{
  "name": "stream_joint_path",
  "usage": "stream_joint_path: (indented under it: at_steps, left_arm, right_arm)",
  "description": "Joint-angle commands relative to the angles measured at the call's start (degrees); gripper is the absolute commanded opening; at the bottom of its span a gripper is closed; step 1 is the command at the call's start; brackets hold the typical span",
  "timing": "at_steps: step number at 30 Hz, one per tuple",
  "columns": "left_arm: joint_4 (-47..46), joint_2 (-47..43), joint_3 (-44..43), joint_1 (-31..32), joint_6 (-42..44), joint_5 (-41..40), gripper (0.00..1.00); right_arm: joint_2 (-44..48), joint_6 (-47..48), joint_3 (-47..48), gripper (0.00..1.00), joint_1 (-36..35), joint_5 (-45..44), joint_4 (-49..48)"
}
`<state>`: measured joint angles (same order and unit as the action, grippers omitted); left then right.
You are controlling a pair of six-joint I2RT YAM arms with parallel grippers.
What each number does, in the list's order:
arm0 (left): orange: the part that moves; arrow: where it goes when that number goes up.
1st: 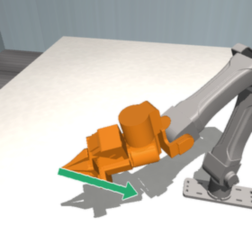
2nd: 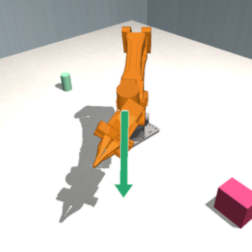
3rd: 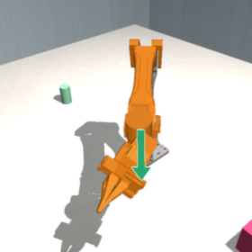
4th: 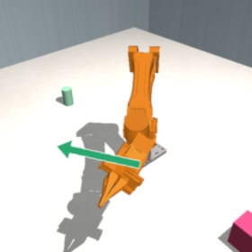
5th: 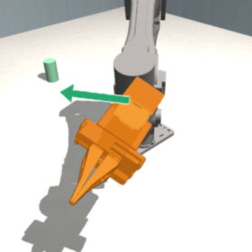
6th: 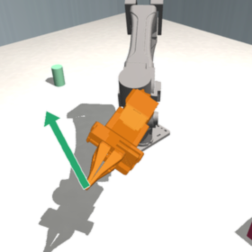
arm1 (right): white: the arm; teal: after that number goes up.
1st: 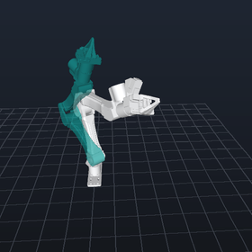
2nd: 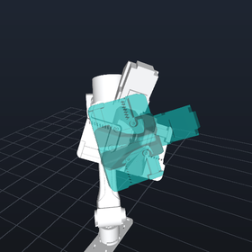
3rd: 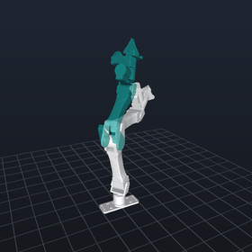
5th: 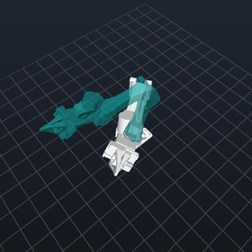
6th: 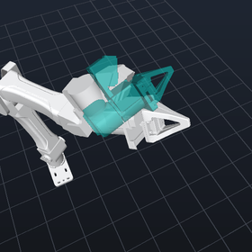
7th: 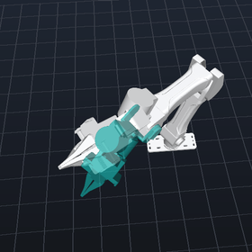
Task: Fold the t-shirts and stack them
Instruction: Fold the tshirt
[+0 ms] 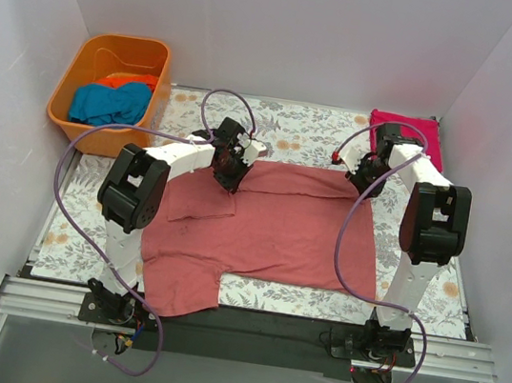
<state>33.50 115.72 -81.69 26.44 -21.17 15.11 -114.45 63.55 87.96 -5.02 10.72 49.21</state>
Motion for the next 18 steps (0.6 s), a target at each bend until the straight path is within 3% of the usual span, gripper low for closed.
stream_joint_path:
  at_steps: [1,6,18]
  left_arm:
    - [1.2,-4.2,0.1,0.3,0.8,-1.0,0.0]
    - [1.7,-6.5,0.9,-0.1,1.2,-1.8,0.0]
    - [4.1,-6.0,3.6,-0.2,2.1,1.2,0.0]
  right_arm:
    - [1.4,3.8,2.9,0.04,-0.2,-1.6,-0.3]
    - [3.4,4.5,3.5,0.01,-0.2,-1.7,0.1]
    - [5.8,6.8,-5.3,0.01,-0.9,-3.5,-0.2]
